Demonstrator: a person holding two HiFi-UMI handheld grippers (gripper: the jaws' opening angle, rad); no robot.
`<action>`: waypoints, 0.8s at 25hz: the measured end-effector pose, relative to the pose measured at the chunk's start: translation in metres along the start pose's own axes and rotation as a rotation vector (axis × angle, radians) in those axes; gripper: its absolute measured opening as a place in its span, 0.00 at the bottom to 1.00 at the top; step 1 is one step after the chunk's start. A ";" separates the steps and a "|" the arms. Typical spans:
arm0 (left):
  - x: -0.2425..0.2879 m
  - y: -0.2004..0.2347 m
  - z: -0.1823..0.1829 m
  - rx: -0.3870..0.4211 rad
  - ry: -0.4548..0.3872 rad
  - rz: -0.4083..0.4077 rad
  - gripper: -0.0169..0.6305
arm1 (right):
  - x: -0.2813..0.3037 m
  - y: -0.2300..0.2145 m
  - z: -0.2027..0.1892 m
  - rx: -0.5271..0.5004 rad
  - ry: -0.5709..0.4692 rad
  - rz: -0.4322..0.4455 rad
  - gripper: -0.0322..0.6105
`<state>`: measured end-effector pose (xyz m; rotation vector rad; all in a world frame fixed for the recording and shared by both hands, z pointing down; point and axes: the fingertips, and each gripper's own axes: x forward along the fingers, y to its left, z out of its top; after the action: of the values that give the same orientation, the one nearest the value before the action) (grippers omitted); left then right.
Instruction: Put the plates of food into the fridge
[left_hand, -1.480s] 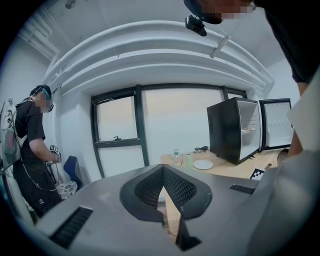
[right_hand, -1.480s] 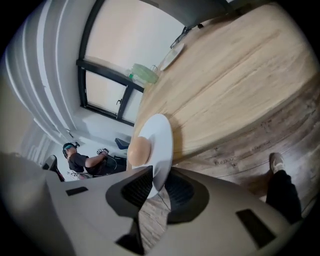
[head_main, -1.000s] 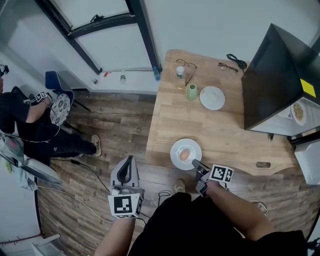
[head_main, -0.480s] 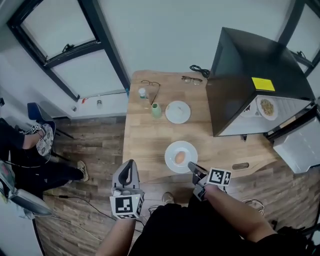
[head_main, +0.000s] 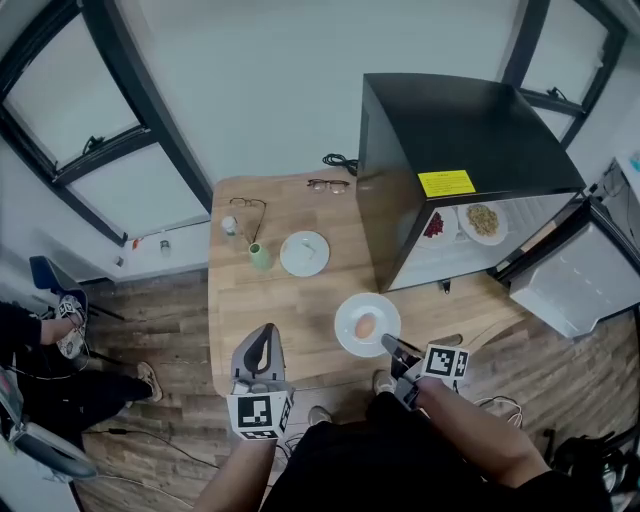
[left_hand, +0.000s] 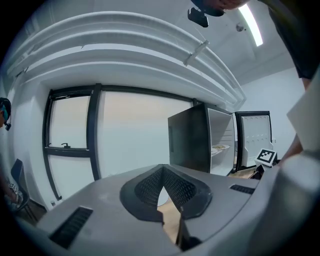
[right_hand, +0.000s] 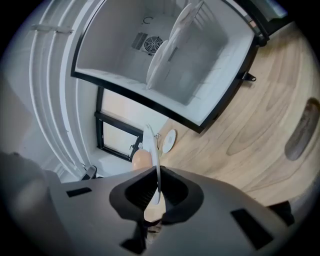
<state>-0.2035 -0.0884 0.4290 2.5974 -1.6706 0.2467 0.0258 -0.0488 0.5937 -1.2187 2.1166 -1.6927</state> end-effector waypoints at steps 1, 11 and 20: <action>0.007 -0.007 0.001 0.000 -0.001 -0.013 0.03 | -0.007 -0.004 0.004 0.009 -0.006 -0.003 0.10; 0.065 -0.072 0.015 0.031 -0.001 -0.110 0.03 | -0.062 -0.045 0.050 0.075 -0.091 -0.018 0.10; 0.106 -0.113 0.027 0.046 0.000 -0.109 0.03 | -0.089 -0.086 0.098 0.111 -0.117 -0.030 0.10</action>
<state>-0.0552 -0.1402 0.4251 2.7106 -1.5345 0.2843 0.1824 -0.0625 0.6055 -1.2898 1.9202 -1.6824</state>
